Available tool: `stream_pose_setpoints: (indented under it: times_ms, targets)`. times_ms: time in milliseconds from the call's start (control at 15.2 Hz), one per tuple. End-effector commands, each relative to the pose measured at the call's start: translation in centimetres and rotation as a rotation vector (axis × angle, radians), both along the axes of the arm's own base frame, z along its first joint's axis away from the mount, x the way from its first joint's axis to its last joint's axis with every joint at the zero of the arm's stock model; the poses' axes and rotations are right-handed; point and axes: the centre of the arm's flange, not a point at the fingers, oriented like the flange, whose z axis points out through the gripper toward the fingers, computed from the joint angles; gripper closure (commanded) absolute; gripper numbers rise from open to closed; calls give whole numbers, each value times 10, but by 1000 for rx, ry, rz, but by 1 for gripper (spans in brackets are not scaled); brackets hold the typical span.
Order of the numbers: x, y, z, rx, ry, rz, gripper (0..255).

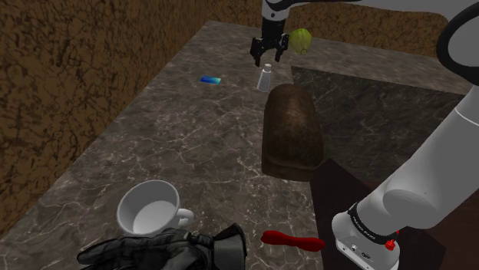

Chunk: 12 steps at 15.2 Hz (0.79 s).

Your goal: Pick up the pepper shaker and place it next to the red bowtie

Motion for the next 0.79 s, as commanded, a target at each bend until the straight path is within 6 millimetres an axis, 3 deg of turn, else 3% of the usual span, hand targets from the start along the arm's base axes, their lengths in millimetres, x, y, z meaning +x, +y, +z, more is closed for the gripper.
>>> stream_pose_setpoints:
  times_ms: [0,330,726]
  targets:
    - [3,-2,-9,0,1,-2,0]
    - [3,-5,-39,0,1,-2,0]
    - [3,-5,-39,0,1,-2,0]
